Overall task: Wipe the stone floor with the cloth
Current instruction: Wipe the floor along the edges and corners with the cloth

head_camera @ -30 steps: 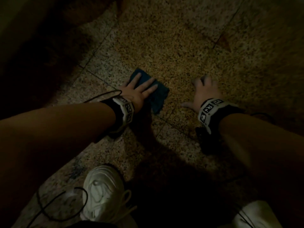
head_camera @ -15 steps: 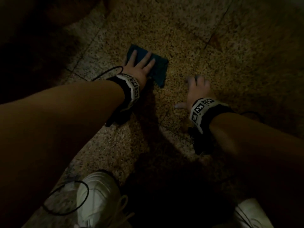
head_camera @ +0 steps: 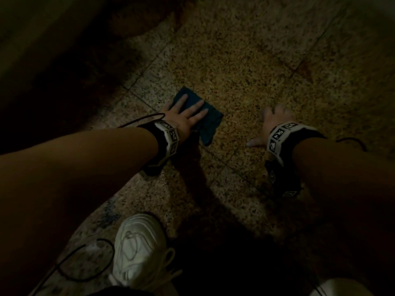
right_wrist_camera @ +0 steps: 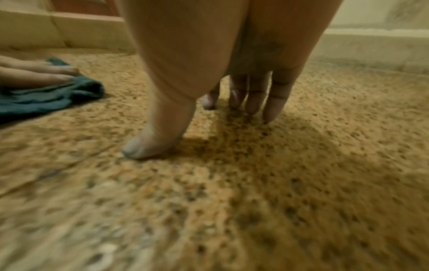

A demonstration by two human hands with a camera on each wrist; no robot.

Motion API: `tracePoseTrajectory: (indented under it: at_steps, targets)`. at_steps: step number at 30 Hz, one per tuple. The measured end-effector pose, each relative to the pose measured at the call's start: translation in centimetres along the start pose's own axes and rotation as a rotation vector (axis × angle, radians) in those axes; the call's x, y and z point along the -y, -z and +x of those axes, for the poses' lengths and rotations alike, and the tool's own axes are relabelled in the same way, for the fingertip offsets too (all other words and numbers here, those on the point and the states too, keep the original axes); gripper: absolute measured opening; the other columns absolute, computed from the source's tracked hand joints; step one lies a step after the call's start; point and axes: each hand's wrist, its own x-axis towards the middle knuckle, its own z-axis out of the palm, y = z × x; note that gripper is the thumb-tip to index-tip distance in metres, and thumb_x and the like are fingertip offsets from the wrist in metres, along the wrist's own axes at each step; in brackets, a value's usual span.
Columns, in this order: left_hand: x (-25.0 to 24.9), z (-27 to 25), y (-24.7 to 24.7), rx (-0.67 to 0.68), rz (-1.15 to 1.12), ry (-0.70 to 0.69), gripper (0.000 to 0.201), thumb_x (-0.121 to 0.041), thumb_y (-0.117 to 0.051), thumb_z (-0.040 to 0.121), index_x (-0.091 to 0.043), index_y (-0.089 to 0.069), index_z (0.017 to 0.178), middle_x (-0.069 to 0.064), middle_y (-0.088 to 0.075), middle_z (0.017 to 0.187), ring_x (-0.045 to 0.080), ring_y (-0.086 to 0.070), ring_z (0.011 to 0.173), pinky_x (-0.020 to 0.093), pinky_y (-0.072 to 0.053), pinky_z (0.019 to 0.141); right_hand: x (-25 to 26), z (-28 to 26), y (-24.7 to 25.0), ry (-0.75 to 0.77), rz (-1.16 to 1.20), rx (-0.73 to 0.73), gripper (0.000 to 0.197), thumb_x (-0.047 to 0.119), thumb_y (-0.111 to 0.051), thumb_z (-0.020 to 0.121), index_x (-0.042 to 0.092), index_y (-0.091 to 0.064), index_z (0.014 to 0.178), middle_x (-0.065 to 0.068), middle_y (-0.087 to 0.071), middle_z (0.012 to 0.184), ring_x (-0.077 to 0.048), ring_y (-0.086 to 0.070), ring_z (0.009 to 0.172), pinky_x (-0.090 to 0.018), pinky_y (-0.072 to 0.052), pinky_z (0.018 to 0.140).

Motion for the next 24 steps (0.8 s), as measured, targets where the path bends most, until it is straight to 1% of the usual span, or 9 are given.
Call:
tracePoseTrajectory:
  at_steps: [3,7,9,12,17,20,24]
  targets:
    - [0.0,0.2,-0.1,-0.006,-0.004,-0.001,0.068,-0.037,-0.029,0.103,-0.041,0.025,0.143,-0.015,0.032,0.151,0.027,0.024,0.142,0.046,0.001,0.118,-0.3,0.4,0.1,0.017,0.032,0.036,0.099,0.067,-0.072,0.064,0.016,-0.030,0.137,-0.015,-0.026,0.141,-0.035,-0.030,0.131,-0.044,-0.035,0.104]
    - [0.2,0.2,0.1,-0.021,-0.029,-0.019,0.062,-0.047,-0.020,0.102,-0.040,0.026,0.143,-0.015,0.031,0.151,0.027,0.024,0.142,0.045,0.002,0.118,-0.6,0.7,-0.1,0.039,0.032,0.031,0.096,0.069,-0.071,0.062,0.016,-0.033,0.132,-0.015,-0.027,0.137,-0.035,-0.033,0.127,-0.044,-0.037,0.103]
    - [0.3,0.6,0.5,-0.032,-0.043,-0.022,0.061,-0.049,-0.018,0.101,-0.040,0.025,0.143,-0.015,0.031,0.151,0.026,0.024,0.142,0.045,0.002,0.118,-0.5,0.8,-0.1,0.031,0.024,0.039,0.100,0.070,-0.071,0.061,0.015,-0.030,0.134,-0.016,-0.024,0.141,-0.035,-0.031,0.130,-0.045,-0.036,0.104]
    - [0.4,1.9,2.0,-0.039,-0.085,0.004,0.060,-0.048,-0.019,0.101,-0.041,0.023,0.144,-0.016,0.031,0.151,0.025,0.024,0.142,0.046,0.002,0.118,-0.3,1.1,0.1,0.014,0.038,0.060,0.106,0.068,-0.072,0.061,0.014,-0.024,0.138,-0.016,-0.020,0.144,-0.035,-0.029,0.133,-0.047,-0.038,0.103]
    - [0.1,3.3,4.4,-0.056,-0.153,0.031,0.060,-0.041,-0.022,0.102,-0.039,0.019,0.146,-0.014,0.030,0.152,0.027,0.024,0.142,0.047,0.004,0.118,-0.3,1.2,0.0,0.016,0.040,0.049,0.108,0.067,-0.074,0.058,0.015,-0.025,0.138,-0.015,-0.021,0.144,-0.034,-0.028,0.133,-0.047,-0.039,0.103]
    - [-0.2,3.1,4.2,-0.061,-0.142,0.039,0.060,-0.042,-0.021,0.103,-0.037,0.020,0.147,-0.011,0.030,0.153,0.029,0.023,0.143,0.048,0.006,0.118,-0.3,1.1,0.0,0.016,0.043,0.050,0.111,0.068,-0.074,0.058,0.015,-0.023,0.141,-0.015,-0.020,0.144,-0.033,-0.028,0.133,-0.046,-0.038,0.104]
    - [-0.6,2.1,3.2,-0.054,-0.144,0.049,0.059,-0.047,-0.015,0.101,-0.035,0.021,0.146,-0.010,0.030,0.153,0.029,0.022,0.143,0.047,0.006,0.117,-0.4,0.7,0.2,0.033,0.021,0.063,0.108,0.068,-0.071,0.064,0.013,-0.021,0.142,-0.017,-0.019,0.146,-0.036,-0.028,0.133,-0.044,-0.034,0.105]
